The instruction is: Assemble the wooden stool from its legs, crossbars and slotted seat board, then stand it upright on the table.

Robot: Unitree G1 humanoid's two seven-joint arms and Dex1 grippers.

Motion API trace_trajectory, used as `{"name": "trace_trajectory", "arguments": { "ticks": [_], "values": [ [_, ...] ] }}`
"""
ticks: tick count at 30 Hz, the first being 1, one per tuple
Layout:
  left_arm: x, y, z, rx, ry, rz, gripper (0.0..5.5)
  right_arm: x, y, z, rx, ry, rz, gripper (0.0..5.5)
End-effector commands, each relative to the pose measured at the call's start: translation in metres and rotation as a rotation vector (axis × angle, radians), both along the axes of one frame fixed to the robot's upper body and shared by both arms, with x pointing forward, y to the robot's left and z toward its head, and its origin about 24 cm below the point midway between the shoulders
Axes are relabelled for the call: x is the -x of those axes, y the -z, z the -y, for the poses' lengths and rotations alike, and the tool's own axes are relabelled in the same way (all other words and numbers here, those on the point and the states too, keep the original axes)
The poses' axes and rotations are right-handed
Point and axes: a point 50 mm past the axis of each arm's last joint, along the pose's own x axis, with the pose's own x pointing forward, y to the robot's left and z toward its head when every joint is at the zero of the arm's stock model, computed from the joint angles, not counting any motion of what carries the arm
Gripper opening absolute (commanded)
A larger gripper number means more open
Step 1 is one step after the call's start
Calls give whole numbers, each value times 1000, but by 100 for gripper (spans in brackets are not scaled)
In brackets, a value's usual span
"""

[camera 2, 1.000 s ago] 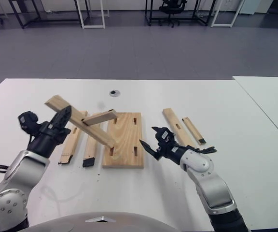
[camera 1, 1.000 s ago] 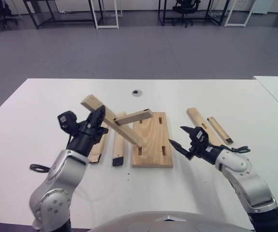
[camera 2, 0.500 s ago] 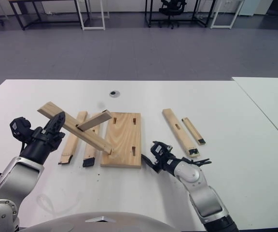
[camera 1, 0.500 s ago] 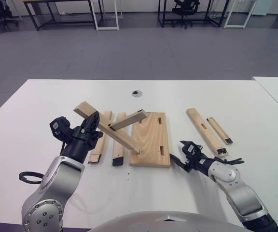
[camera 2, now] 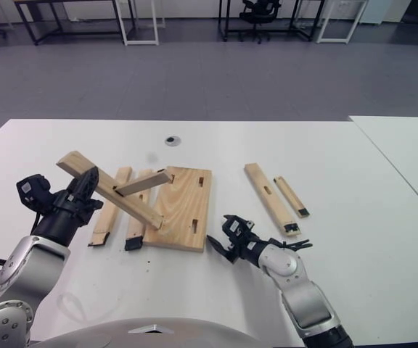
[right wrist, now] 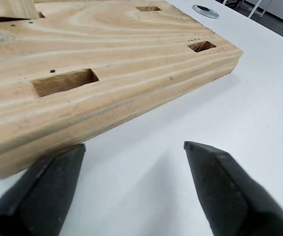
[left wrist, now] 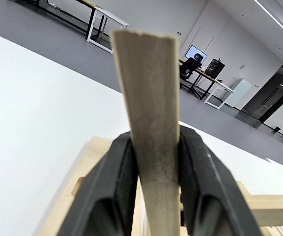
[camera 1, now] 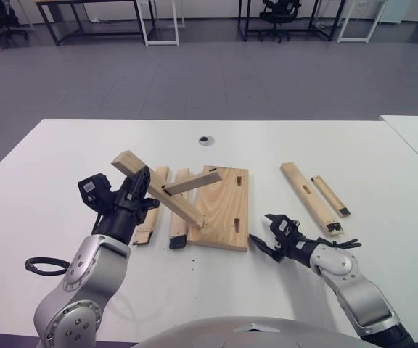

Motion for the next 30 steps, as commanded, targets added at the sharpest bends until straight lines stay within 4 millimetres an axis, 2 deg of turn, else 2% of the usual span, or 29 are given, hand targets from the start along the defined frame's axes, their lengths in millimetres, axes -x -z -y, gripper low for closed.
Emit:
{"name": "trace_trajectory", "arguments": {
  "ticks": [1,5,9,13,15,18,21,24,27,29,30],
  "values": [
    [2,17,7,-99,46,-99,101,1,-7,-2,-19,1,17,375],
    [5,23,7,-232,27,-131,101,1,-10,3,-14,27,22,375],
    [10,23,32,-364,128,-53,101,3,-15,4,-26,26,12,375],
    [15,33,47,-426,121,-55,101,1,-21,13,1,15,10,375],
    [18,39,55,-448,129,-59,101,0,-24,17,14,11,6,375],
    [18,61,64,-609,214,-97,101,-2,-21,28,48,15,-8,375],
    [13,76,70,-648,225,-135,101,-8,-19,31,57,36,-2,375],
    [0,58,76,-600,197,-12,101,-10,-17,28,40,46,6,375],
    [-18,27,76,-525,125,129,101,-13,-15,22,19,58,19,375],
    [-28,18,80,-480,129,172,101,-16,-14,20,6,68,28,375],
    [-31,17,83,-473,140,181,138,-16,-14,19,2,74,32,375]
  ]
}}
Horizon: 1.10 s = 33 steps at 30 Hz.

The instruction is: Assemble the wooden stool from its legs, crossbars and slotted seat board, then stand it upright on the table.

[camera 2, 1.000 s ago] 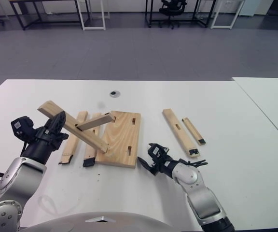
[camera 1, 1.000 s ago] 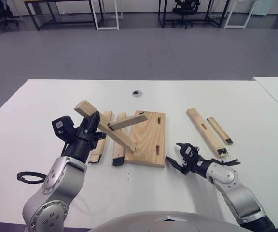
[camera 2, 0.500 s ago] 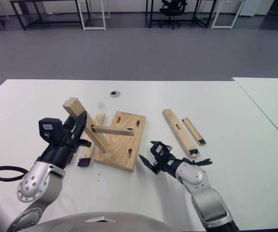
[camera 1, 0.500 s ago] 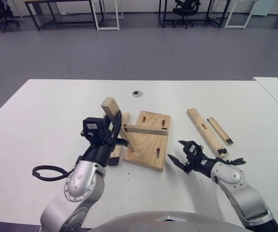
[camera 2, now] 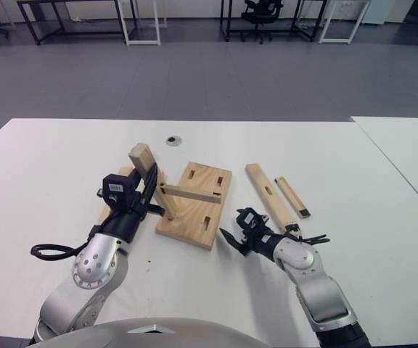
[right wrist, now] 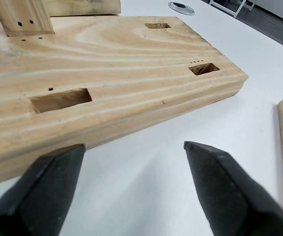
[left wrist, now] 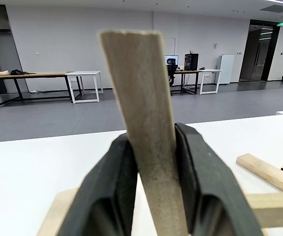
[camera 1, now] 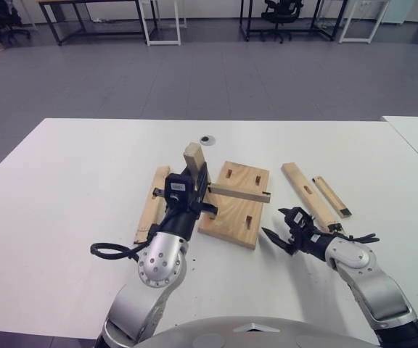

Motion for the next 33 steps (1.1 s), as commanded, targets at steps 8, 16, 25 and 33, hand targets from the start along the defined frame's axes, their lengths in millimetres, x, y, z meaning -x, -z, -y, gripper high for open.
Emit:
{"name": "trace_trajectory", "arguments": {
  "ticks": [8,16,25,33],
  "values": [
    [-11,-15,3,73,97,69,266,-10,2,-6,-27,57,43,375],
    [6,-40,-55,51,183,155,404,-17,-5,23,5,198,121,375],
    [-3,39,-94,-142,190,-401,450,-40,-12,48,21,327,209,375],
    [-9,67,-85,-173,188,-626,450,-40,-4,29,5,283,200,375]
  ]
}}
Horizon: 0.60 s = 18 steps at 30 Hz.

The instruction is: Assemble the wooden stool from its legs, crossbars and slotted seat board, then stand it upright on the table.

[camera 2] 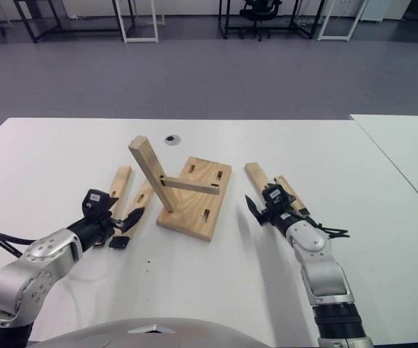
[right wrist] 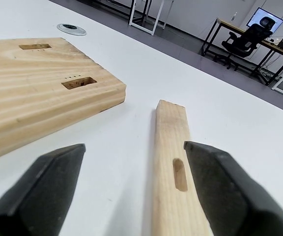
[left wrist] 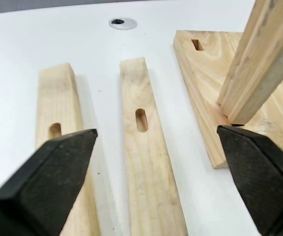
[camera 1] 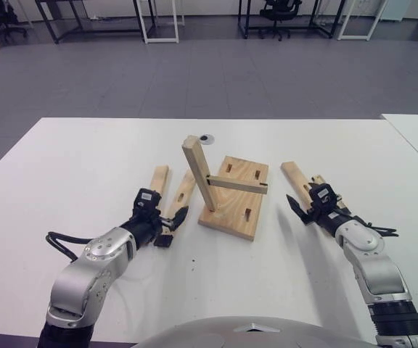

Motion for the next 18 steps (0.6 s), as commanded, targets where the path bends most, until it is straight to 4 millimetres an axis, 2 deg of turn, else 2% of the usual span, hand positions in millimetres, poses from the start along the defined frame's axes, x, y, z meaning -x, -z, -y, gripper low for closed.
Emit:
{"name": "trace_trajectory", "arguments": {
  "ticks": [1,3,6,14,16,18],
  "values": [
    [1,15,1,-74,-3,-96,450,-1,3,-11,-10,-25,1,375],
    [2,25,-1,-114,-19,-145,425,0,4,-15,-13,-32,-2,375],
    [6,34,-4,-149,-26,-179,359,0,5,-17,-16,-34,-3,375],
    [6,30,-7,-200,-15,-143,210,-3,5,-18,-22,-20,9,375],
    [-6,9,-6,-94,-39,-2,208,-11,-6,-7,-83,29,30,375],
    [-20,-25,-8,6,4,196,208,-28,-33,8,-223,56,71,375]
  ]
}}
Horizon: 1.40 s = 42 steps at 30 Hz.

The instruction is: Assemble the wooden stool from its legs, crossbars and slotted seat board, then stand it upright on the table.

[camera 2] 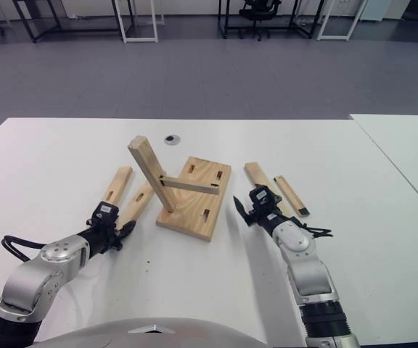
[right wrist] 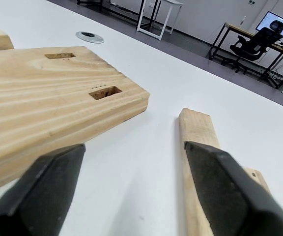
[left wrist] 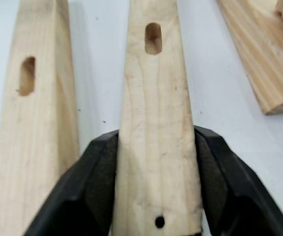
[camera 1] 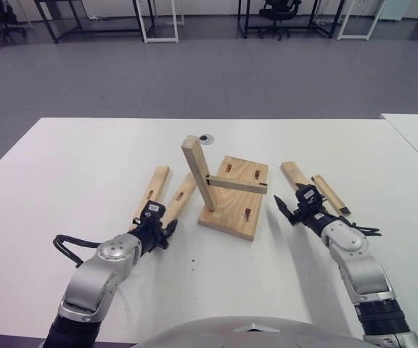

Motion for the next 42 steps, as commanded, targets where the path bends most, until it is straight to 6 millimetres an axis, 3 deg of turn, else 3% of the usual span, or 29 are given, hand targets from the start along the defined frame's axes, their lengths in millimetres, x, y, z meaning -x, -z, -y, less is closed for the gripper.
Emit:
{"name": "trace_trajectory", "arguments": {
  "ticks": [1,3,5,6,9,12,14,19,27,37,41,42],
  "values": [
    [-26,-60,-9,127,75,334,208,-36,-55,24,-292,45,85,375],
    [-45,-82,-31,83,115,449,208,-66,-107,31,-563,-14,157,375],
    [-67,-109,-44,8,190,588,208,-87,-154,19,-785,-138,202,375],
    [-75,-118,-46,-15,216,638,208,-92,-168,14,-852,-186,207,375],
    [-100,-177,-41,13,350,886,208,-105,-210,-35,-1035,-418,165,375],
    [-106,-201,-24,33,496,996,208,-111,-234,-64,-1205,-534,124,375],
    [-104,-206,-12,57,572,1019,208,-112,-241,-73,-1261,-557,112,375],
    [-99,-212,-3,84,630,1034,208,-87,-262,-83,-1328,-739,162,375],
    [-90,-203,11,38,721,1001,208,-85,-256,-95,-1352,-716,115,375],
    [-91,-198,19,-48,728,1015,208,-87,-236,-88,-1346,-472,99,190],
    [-91,-195,22,-19,740,995,208,-88,-230,-85,-1409,-439,80,102],
    [-93,-193,22,-21,734,984,208,-89,-230,-83,-1434,-422,84,101]
  ]
}}
